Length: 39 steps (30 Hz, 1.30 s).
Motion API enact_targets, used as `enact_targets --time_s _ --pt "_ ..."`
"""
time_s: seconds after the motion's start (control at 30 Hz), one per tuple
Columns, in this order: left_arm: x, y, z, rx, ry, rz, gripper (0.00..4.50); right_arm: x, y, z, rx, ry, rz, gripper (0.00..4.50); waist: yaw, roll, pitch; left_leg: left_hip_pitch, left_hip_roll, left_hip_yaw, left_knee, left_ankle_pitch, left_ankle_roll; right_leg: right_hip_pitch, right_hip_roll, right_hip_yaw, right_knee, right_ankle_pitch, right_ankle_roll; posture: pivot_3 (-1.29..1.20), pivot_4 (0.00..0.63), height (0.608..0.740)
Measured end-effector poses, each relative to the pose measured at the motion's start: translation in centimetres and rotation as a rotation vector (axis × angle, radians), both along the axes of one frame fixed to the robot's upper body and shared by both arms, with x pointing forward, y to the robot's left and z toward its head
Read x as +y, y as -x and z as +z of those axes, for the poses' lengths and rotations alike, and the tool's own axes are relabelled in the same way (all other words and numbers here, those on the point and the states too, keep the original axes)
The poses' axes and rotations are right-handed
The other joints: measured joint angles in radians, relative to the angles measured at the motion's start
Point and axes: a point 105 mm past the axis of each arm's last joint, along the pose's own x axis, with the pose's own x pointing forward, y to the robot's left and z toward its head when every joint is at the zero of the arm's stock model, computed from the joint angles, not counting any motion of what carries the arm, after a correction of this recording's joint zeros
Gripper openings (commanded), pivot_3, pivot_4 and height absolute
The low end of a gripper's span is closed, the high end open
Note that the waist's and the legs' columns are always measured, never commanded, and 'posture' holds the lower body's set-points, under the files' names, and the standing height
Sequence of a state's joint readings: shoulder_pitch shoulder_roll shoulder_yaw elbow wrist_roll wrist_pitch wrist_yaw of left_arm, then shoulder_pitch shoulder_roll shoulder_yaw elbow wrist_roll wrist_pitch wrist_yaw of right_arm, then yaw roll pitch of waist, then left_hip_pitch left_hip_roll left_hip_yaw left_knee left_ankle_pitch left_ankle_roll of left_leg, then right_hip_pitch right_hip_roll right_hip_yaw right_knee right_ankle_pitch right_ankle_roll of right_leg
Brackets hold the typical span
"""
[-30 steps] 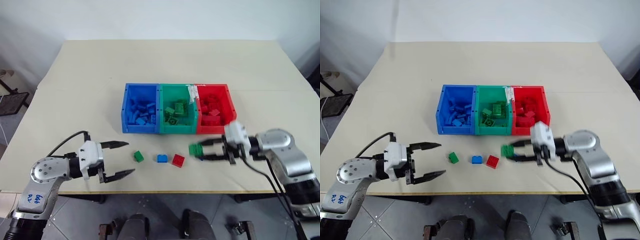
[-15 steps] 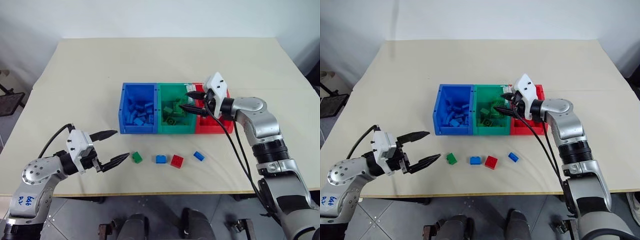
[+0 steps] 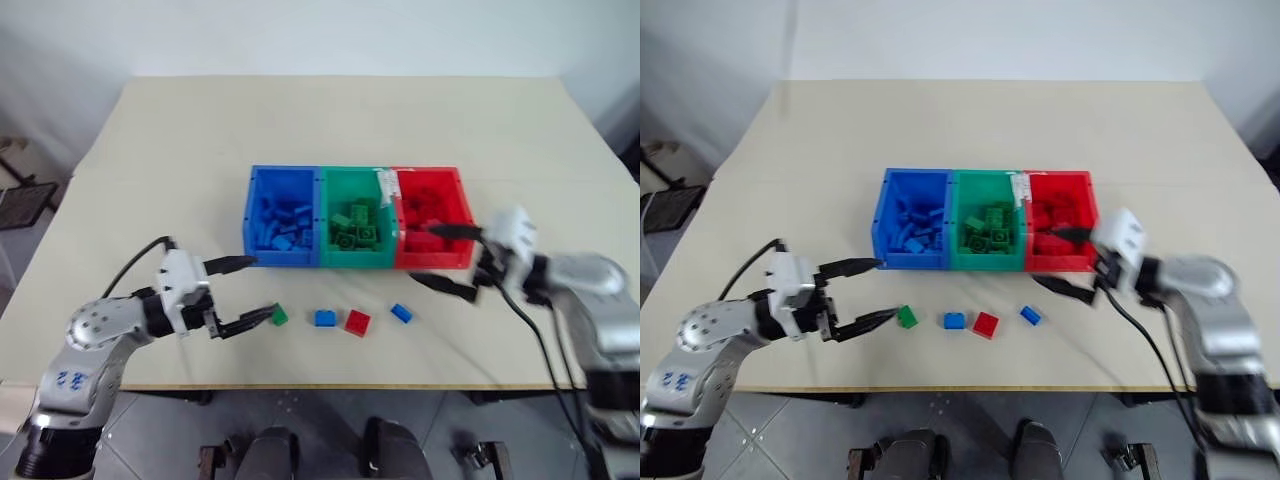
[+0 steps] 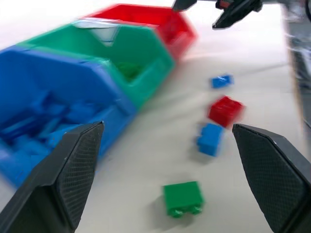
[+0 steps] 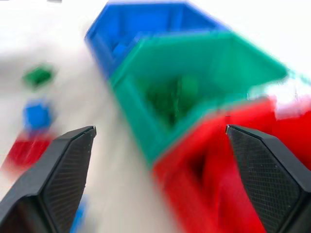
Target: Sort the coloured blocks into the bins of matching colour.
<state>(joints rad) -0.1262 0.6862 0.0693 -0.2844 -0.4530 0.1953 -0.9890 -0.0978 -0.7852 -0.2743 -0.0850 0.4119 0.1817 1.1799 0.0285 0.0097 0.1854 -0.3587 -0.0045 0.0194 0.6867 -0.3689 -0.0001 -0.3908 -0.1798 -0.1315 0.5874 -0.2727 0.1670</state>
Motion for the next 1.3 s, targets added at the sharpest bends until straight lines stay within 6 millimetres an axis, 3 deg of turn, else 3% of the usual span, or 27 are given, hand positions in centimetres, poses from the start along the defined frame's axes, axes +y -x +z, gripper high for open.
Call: enact_targets --time_s 0.13,0.23,0.37,0.53,0.77,0.87,1.2,1.3 --pt "-1.2 -0.2 -0.4 -0.024 -0.035 -0.092 4.50 -2.1 1.8 -0.6 0.012 0.048 -0.054 4.47 -0.017 0.000 0.000 0.006 0.001 0.009 0.001 0.000 0.001 0.001 0.000 0.006 0.000 0.000 -0.001 0.00 0.150 0.740" --pt "-1.5 -0.3 -0.4 -0.038 -0.048 -0.128 4.50 -2.1 2.5 -1.0 0.034 0.055 -0.056 4.47 -0.022 0.000 0.000 0.007 0.002 0.011 0.001 0.000 0.001 0.000 0.001 0.008 0.001 0.000 -0.001 0.00 0.150 0.740" --pt "-1.5 -0.4 -0.7 -0.039 -0.061 -0.149 4.50 0.0 2.7 -0.9 0.050 0.058 -0.035 4.47 -0.021 0.000 0.000 0.007 0.002 0.012 0.001 0.000 0.001 -0.001 0.001 0.010 0.001 0.000 -0.001 0.00 0.150 0.740" --pt "-1.3 -0.2 -1.0 -0.015 -0.072 -0.162 4.50 3.9 2.0 -2.4 0.166 0.076 -0.035 4.47 -0.013 0.000 0.000 0.006 0.002 0.011 0.001 0.000 0.002 -0.001 0.001 0.010 0.000 0.000 -0.001 0.00 0.150 0.740" --pt "-0.7 0.2 -1.6 0.018 -0.075 -0.143 4.50 6.6 0.1 -3.8 0.169 0.123 -0.070 4.47 -0.002 0.000 0.000 0.005 0.001 0.011 0.002 0.000 0.002 -0.001 0.000 0.010 0.000 0.000 -0.001 0.00 0.150 0.740" --pt "-0.6 0.2 -1.5 0.008 -0.073 -0.132 4.50 6.8 -0.1 -4.6 0.179 0.140 -0.081 3.91 -0.003 0.000 0.000 0.005 0.001 0.012 0.002 0.000 0.002 -0.001 0.000 0.010 -0.001 0.000 -0.001 0.00 0.150 0.740" --pt "0.2 0.5 -1.9 0.004 -0.066 -0.070 4.50 7.3 -1.3 -4.2 0.173 0.136 -0.063 0.63 -0.005 0.000 0.000 0.005 0.002 0.012 0.002 -0.001 0.002 -0.002 0.000 0.010 0.000 0.000 -0.001 0.00 0.150 0.740" --pt "0.4 0.7 -2.1 0.005 -0.059 -0.037 4.50 7.6 -1.7 -3.5 0.152 0.135 -0.042 0.35 -0.006 -0.001 0.000 0.005 0.002 0.012 0.002 -0.001 0.003 -0.002 0.001 0.010 0.000 0.000 -0.001 0.00 0.150 0.740"
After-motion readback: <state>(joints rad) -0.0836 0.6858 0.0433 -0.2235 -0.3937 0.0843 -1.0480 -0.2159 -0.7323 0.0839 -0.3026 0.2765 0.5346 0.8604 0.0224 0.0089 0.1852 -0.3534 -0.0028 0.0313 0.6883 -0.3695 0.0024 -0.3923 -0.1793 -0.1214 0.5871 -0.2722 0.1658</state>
